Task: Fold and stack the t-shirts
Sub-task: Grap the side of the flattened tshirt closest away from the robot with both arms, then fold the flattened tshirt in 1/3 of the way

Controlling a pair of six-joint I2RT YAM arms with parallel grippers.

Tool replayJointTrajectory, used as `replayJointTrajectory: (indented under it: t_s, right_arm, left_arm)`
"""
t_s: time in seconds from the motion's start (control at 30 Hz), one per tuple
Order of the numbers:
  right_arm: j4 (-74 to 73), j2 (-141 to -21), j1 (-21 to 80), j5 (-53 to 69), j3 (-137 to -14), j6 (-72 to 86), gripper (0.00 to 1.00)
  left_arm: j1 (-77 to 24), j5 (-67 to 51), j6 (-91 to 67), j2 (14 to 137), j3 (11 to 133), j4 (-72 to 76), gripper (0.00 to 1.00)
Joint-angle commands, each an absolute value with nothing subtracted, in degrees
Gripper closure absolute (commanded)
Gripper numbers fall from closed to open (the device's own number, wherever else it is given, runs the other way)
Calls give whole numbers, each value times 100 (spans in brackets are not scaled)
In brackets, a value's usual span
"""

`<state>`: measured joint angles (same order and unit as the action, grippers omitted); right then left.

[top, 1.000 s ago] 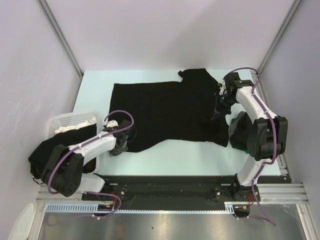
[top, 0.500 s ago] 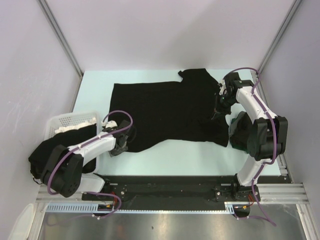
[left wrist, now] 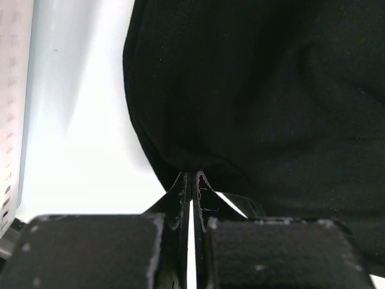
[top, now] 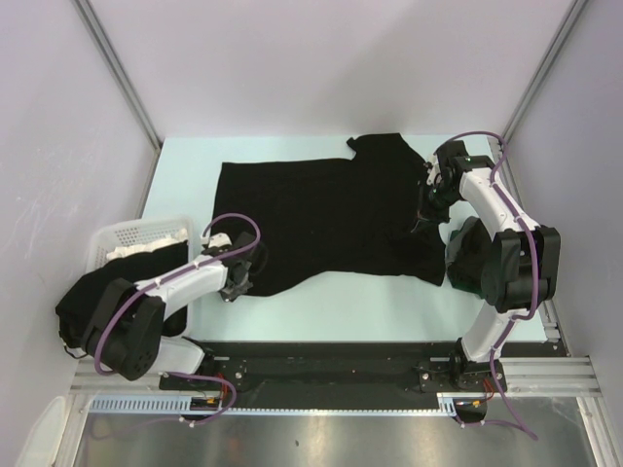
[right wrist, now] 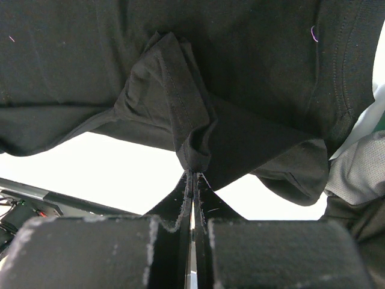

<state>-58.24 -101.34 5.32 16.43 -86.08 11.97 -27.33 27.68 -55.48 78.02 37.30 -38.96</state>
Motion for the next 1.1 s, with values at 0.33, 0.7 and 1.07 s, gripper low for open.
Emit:
replayJointTrajectory:
  t_s: [0.33,0.7,1.07]
  right_arm:
    - [-5941,-10248,475,1460,-9044,1187,100]
    - [-6003,-10248,431,1011,-9158,1186,100]
    - [-5985,-10300,290,528,-9237,1178,100]
  left_arm:
    - [-2760,2883,-5423,7638,4579,-5317,100]
    - [-2742,3269,-5317,7559,4974,-5721,100]
    - [-2646,3700,-5080,7664,5545,-5880,100]
